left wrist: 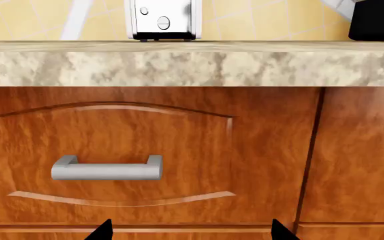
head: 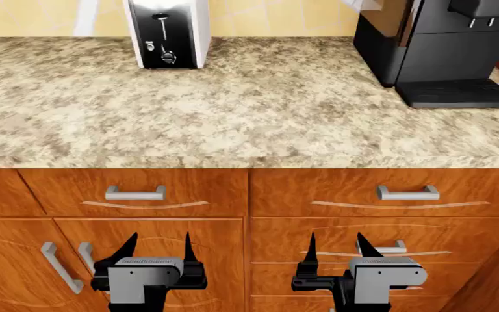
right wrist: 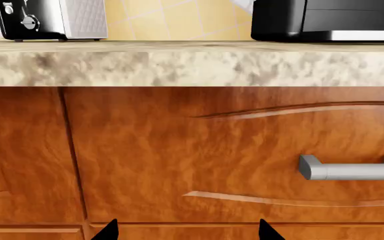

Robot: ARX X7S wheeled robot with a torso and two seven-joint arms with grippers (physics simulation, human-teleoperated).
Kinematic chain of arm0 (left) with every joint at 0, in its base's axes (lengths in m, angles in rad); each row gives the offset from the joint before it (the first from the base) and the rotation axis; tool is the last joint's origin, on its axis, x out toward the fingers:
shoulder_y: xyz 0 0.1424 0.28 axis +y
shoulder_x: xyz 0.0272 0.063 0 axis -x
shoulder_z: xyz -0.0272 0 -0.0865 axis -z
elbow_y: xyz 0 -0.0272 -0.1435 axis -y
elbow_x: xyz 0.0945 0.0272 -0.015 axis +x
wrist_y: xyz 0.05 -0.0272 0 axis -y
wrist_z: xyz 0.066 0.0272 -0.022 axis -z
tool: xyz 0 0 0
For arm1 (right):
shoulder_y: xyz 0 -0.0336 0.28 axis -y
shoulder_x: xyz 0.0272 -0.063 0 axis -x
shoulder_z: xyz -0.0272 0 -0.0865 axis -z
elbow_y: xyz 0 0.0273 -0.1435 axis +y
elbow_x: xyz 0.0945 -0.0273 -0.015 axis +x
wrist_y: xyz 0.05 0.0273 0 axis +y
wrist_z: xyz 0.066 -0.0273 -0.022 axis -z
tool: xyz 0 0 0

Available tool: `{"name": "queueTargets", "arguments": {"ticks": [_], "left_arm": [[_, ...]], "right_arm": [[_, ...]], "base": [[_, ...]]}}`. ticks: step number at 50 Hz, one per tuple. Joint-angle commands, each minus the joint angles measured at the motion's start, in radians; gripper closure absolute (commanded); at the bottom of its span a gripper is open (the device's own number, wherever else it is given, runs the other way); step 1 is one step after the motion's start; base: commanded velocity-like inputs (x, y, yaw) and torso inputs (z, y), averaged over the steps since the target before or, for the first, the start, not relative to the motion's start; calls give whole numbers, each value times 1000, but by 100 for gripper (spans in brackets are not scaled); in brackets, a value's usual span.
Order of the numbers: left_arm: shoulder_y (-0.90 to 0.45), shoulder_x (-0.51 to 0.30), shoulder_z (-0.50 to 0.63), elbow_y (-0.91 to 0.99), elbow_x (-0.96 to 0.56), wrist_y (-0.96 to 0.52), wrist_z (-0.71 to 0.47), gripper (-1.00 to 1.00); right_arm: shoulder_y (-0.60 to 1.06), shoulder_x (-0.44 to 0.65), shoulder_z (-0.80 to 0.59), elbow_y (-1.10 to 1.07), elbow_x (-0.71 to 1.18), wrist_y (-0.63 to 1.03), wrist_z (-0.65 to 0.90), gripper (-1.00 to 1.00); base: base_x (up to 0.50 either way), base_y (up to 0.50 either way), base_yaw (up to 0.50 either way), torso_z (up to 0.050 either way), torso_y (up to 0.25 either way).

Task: Push down the lever of the toaster to turn it on.

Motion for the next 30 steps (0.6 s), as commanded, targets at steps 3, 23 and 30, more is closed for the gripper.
{"name": "queueTargets", "arguments": {"ticks": [3,23,30], "left_arm": [[2,-30,17,31,-53,-33,-4,-100],[44,-136,33,326,-145,-165,18,-100],[23,-165,-23,505,-221,-277,-4,-100]], "right_arm": [[3,23,-30,-10,30,23,28,-100],[-8,102,-112,-285,37,233,50,-100],[18,125,-154,-518,11,398,52,-100]], "base": [[0,0,0,0,0],[0,0,0,0,0],[0,0,0,0,0]]}}
